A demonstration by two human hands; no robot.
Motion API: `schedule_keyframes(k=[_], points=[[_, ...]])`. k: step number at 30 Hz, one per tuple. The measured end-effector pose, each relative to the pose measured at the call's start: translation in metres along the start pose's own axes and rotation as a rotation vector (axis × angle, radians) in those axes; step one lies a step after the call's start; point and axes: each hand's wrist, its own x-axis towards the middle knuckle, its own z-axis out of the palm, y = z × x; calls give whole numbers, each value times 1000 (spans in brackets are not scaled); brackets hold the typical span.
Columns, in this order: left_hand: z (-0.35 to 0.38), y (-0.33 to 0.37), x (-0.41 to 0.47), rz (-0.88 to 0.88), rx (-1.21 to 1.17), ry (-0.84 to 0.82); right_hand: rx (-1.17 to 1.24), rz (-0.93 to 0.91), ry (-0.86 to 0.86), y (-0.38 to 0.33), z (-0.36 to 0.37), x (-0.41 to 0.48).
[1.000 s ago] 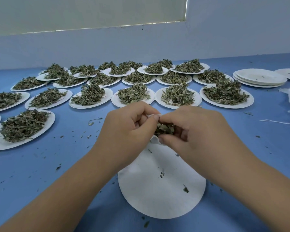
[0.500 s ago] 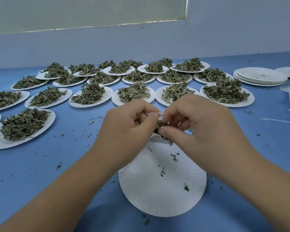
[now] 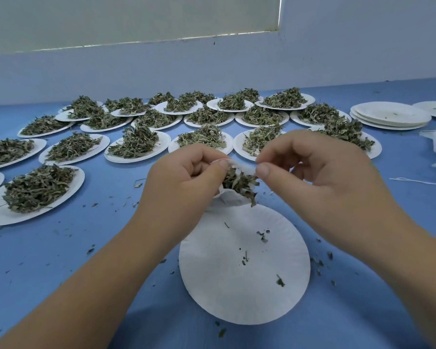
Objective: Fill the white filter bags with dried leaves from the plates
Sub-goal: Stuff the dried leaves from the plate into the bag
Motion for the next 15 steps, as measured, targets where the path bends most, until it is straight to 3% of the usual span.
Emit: schedule_keyframes(k=[6,15], points=[[-3,0,2,-65,-132,46,-219,124,-211,5,9,-4],[2,-2,1,-47,-106,35,-258,-116,18,11,12,-4]])
